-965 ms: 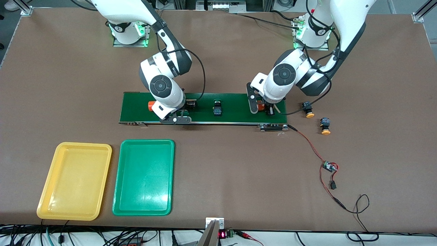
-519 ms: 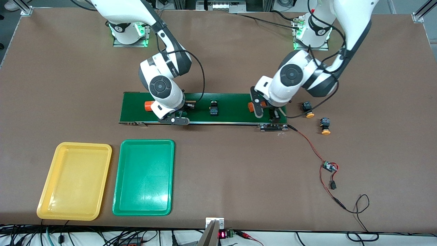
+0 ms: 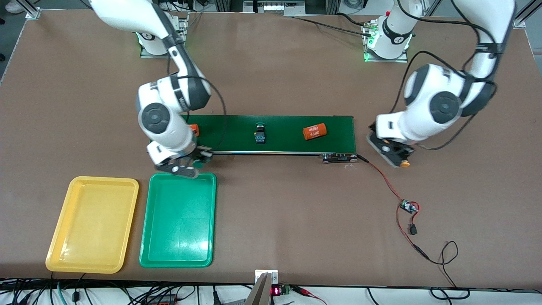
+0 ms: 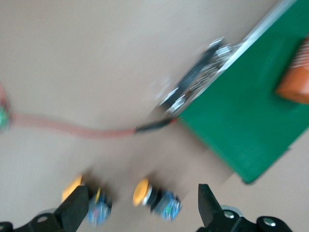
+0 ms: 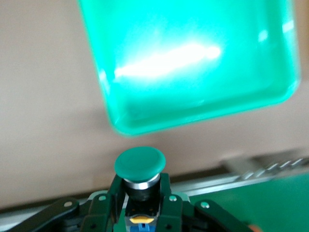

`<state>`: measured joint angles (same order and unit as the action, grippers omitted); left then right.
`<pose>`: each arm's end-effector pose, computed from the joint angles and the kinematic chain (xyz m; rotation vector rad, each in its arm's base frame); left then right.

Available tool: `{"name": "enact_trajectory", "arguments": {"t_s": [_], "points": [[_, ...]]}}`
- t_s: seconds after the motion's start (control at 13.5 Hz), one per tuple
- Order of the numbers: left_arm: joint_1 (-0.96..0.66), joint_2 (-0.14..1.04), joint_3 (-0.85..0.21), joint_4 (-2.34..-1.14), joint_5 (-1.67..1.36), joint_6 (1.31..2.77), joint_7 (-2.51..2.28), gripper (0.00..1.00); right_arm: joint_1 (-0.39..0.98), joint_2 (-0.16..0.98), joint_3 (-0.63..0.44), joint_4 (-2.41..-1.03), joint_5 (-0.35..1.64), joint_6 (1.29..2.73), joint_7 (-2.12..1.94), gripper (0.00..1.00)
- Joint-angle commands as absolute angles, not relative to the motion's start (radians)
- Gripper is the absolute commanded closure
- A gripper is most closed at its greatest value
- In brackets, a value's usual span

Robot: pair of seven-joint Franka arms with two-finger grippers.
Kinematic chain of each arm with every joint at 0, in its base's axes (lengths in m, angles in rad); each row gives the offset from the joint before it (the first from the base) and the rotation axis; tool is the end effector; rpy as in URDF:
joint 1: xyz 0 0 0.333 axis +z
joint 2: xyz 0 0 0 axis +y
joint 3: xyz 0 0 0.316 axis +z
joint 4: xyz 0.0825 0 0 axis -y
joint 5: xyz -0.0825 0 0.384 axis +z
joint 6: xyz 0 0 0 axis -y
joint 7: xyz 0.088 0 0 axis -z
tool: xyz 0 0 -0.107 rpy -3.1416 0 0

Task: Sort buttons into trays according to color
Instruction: 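Drop the button in the tray while the left gripper grasps a yellow button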

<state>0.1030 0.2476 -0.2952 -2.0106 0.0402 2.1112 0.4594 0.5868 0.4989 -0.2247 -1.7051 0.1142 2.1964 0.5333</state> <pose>0.5686 -0.1042 0.3264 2.9070 -1.0136 -0.1993 0.6191 0.2552 0.3096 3.1144 -0.3298 0.0190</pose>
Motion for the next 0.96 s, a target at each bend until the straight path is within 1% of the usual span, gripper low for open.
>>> {"name": "enact_trajectory", "arguments": {"t_s": [0.0,0.07,0.15,0.3,0.52,0.67,0.89], "points": [[0.084,0.225,-0.218,-2.055,0.02,2.073,0.31,0.0,0.571,0.577,-0.279,-1.626,0.103,2.212,0.424,0.82],[0.084,0.233,-0.201,-2.083,0.02,2.071,0.26,0.0,0.56,0.607,-0.288,-1.618,0.103,2.238,0.378,0.82],[0.083,0.245,-0.184,-2.107,0.02,2.077,0.217,0.0,0.542,0.633,-0.294,-1.618,0.104,2.296,0.338,0.82],[0.083,0.25,-0.179,-2.172,0.02,2.086,0.134,0.0,0.517,0.663,-0.295,-1.614,0.104,2.358,0.319,0.82],[0.081,0.256,-0.179,-2.273,0.021,2.207,-0.146,0.0,0.514,0.715,-0.295,-1.563,0.104,2.384,0.316,0.82],[0.072,0.293,-0.179,-2.296,0.018,2.265,-0.236,0.0,0.499,0.748,-0.295,-1.548,0.103,2.388,0.292,0.82],[0.067,0.334,-0.183,-2.303,0.012,2.351,-0.392,0.0,0.468,0.782,-0.295,-1.549,0.103,2.434,0.206,0.81]]}}
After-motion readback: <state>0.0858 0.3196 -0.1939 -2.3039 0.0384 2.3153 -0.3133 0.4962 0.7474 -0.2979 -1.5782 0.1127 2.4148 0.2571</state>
